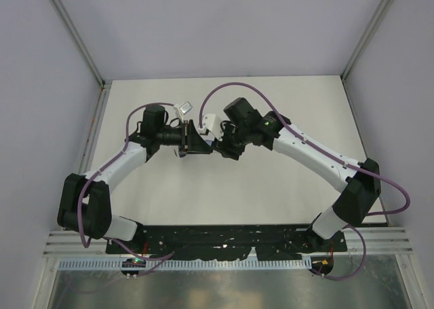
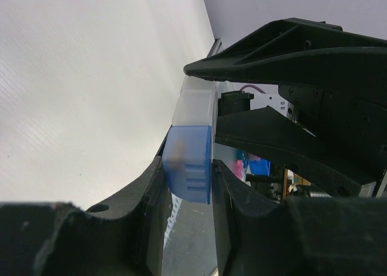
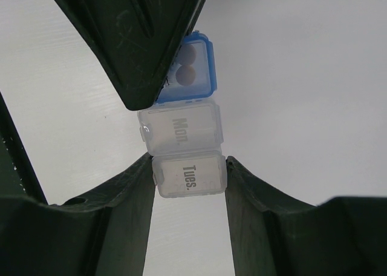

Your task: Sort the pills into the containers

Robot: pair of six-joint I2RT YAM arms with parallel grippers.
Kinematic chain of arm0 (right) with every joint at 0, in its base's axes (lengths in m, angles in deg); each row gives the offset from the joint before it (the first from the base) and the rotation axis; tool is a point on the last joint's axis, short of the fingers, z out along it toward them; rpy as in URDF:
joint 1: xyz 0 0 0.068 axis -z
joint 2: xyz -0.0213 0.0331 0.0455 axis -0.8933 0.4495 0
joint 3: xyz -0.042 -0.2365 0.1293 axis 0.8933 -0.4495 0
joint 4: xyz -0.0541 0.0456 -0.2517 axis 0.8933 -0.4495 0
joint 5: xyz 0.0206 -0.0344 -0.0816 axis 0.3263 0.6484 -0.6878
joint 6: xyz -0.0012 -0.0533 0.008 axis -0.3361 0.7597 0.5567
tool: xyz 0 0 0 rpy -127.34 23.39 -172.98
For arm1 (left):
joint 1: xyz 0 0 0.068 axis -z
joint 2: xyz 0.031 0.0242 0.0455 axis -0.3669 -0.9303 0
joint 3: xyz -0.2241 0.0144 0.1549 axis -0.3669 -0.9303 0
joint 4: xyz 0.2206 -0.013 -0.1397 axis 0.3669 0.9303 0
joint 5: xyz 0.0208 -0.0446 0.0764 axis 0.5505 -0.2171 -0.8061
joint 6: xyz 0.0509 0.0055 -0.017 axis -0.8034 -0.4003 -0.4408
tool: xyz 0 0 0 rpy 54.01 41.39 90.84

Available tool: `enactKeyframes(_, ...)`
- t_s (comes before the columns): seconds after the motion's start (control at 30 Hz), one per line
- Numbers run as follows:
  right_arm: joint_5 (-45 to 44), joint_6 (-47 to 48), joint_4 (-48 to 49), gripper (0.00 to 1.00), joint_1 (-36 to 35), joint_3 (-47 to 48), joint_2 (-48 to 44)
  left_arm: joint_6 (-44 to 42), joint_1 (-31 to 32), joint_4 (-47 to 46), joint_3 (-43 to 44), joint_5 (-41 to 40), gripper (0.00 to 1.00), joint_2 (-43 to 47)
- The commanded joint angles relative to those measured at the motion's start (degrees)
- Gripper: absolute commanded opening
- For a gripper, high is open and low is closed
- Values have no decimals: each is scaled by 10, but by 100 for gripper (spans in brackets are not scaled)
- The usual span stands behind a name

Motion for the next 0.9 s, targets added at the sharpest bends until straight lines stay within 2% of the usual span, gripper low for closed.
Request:
enactKeyframes(0.0,12,-7,14,6,1,22,-3,-4,3,-24,-1,10,30,3)
enactKeyframes(0.13,13,-7,14,6,1,22,-3,-3,3,-25,0,11,29,1)
enactKeyframes(0.33,18,-10,13,6,0,23,-5,-1,3,-26,2,8,53,1)
enactKeyframes(0.43,25,-12,12,6,0,25,-5,0,3,-25,4,8,57,0)
enactKeyframes(0.63,37,-16,8,6,0,31,-1,8,2,-26,4,7,54,-5)
enactKeyframes(0.87,45,-18,5,6,0,35,3,31,3,-66,0,15,37,-11)
